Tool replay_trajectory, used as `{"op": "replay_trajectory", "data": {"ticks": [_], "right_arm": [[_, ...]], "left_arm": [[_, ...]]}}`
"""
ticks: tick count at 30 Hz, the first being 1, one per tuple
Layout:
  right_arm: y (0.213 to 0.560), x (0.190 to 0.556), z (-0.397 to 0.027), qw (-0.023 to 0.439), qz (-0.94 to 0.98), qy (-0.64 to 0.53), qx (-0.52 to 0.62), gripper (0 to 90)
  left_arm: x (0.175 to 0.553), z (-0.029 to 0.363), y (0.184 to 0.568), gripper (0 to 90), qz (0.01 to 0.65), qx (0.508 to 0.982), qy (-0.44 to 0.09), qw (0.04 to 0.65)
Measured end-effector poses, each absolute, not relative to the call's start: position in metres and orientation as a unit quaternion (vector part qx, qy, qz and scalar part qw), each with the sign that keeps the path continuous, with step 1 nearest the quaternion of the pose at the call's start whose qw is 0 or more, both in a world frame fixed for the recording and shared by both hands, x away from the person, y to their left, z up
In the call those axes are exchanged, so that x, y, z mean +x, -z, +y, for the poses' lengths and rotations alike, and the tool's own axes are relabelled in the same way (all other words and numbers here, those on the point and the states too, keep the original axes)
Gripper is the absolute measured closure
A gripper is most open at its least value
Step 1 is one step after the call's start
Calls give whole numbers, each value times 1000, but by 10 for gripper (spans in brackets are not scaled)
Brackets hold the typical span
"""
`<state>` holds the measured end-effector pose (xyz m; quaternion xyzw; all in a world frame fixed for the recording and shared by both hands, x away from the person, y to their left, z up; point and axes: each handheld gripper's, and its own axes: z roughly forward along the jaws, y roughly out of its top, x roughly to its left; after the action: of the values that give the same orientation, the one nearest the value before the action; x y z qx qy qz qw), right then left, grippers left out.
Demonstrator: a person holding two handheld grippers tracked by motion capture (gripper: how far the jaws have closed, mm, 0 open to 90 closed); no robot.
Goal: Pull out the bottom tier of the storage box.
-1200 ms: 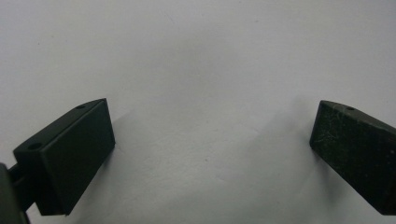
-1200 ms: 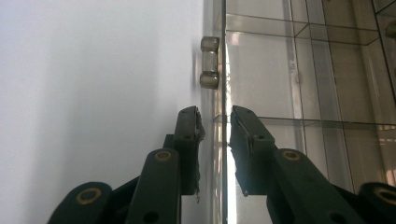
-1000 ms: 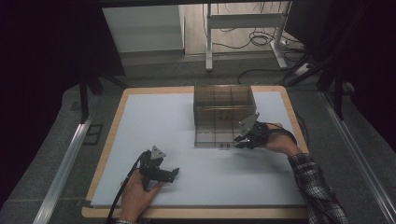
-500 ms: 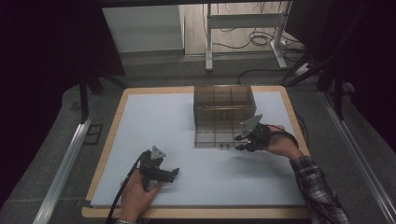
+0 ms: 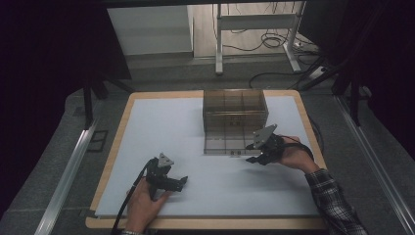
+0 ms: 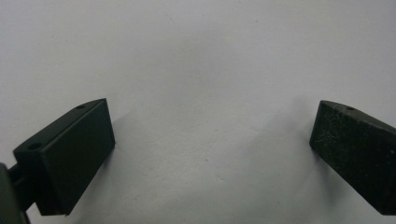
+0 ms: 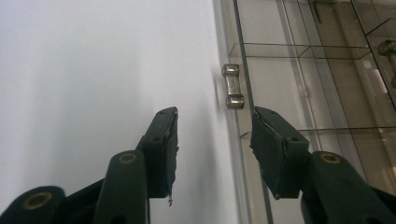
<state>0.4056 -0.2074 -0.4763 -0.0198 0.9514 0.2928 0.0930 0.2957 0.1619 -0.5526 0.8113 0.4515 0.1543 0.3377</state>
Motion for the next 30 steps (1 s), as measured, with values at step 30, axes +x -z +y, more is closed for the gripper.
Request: {"op": "replay_trajectory", "data": {"ticks": [30], "right_arm": [[493, 377, -211, 101, 933, -339, 66, 269]], "left_arm": [[296, 162, 553, 0, 452, 811, -155, 338]]}}
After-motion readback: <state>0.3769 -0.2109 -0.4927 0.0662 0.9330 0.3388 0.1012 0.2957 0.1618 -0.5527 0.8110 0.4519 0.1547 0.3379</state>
